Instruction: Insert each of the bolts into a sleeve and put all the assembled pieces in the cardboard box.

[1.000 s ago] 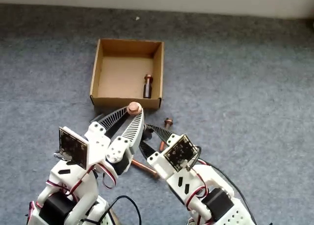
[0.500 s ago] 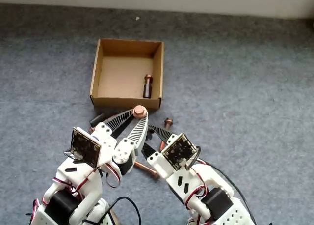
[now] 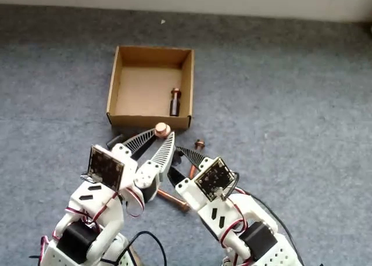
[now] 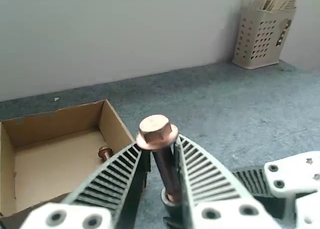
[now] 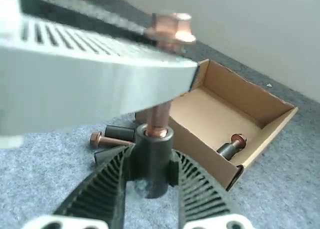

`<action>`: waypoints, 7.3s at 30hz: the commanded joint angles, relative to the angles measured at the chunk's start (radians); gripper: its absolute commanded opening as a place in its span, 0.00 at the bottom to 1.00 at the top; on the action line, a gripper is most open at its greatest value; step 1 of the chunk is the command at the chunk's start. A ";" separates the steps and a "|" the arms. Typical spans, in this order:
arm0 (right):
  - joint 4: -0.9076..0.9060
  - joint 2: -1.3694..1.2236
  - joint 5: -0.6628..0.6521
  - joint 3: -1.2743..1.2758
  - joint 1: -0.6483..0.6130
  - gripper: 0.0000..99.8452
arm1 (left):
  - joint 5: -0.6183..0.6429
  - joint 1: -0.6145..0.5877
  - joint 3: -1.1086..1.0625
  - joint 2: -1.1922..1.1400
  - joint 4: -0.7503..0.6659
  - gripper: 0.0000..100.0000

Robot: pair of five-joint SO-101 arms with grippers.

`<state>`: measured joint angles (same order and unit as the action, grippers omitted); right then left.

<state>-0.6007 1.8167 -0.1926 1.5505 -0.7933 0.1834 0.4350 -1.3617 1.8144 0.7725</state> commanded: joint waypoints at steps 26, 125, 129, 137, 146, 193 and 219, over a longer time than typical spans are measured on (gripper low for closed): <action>0.027 0.018 -0.005 -0.085 0.082 0.01 | -0.084 -0.047 0.202 -0.002 0.255 0.20; -0.437 -1.880 -0.384 -1.739 0.150 0.15 | -0.423 -0.593 -0.213 0.002 0.362 0.01; -0.522 -1.781 -0.310 -1.738 0.156 0.15 | -0.422 -0.595 -0.206 0.002 0.362 0.01; -0.757 -1.632 -0.147 -1.738 0.236 0.15 | -0.419 -0.727 -0.173 0.002 0.362 0.01; -0.978 -1.610 0.095 -1.715 0.269 0.15 | -0.419 -0.737 -0.173 0.002 0.362 0.01; -0.260 -1.432 0.333 -0.812 -0.263 0.13 | -0.347 -0.935 -0.142 0.002 0.339 0.01; -0.211 -1.890 0.391 -1.017 -0.291 0.10 | -0.347 -0.934 -0.150 0.002 0.318 0.01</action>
<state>-0.8232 -0.0522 0.1910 0.5777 -1.0740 -0.1741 -0.4918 -1.5459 1.8128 1.1116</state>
